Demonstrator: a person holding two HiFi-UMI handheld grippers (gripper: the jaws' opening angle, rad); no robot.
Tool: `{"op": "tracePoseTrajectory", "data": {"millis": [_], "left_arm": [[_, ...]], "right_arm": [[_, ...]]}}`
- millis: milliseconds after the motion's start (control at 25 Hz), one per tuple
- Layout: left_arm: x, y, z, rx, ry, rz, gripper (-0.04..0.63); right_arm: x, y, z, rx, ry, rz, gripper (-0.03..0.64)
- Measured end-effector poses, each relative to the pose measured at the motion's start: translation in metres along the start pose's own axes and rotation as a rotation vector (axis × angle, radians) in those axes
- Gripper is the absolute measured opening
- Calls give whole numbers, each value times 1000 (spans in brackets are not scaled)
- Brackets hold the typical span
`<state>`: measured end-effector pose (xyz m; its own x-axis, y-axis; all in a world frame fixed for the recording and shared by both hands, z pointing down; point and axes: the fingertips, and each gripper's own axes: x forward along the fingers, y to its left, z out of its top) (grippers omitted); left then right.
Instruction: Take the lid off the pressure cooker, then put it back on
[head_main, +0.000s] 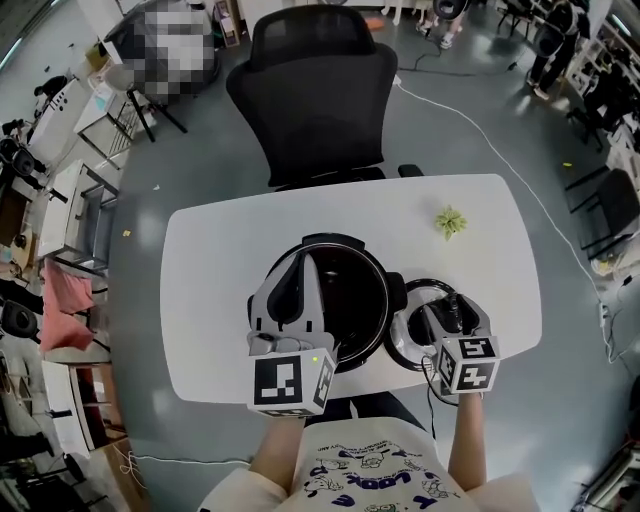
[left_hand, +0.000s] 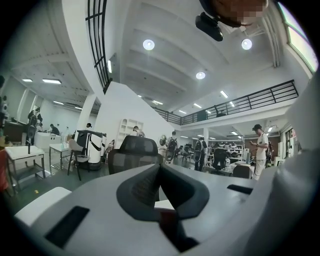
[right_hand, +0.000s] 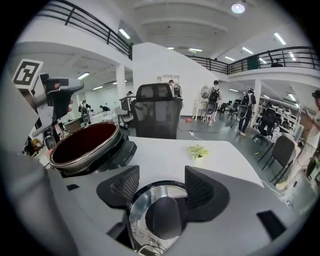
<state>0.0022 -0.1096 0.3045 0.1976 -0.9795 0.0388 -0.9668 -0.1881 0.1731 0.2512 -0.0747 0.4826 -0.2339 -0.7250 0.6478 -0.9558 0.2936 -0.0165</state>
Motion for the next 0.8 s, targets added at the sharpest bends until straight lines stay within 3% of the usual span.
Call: {"op": "tracePoseTrajectory", "data": {"millis": [800], "left_arm": [[9, 3, -55, 29, 129, -18, 14]], "right_arm": [[50, -9, -97, -22, 289, 34, 307]]}}
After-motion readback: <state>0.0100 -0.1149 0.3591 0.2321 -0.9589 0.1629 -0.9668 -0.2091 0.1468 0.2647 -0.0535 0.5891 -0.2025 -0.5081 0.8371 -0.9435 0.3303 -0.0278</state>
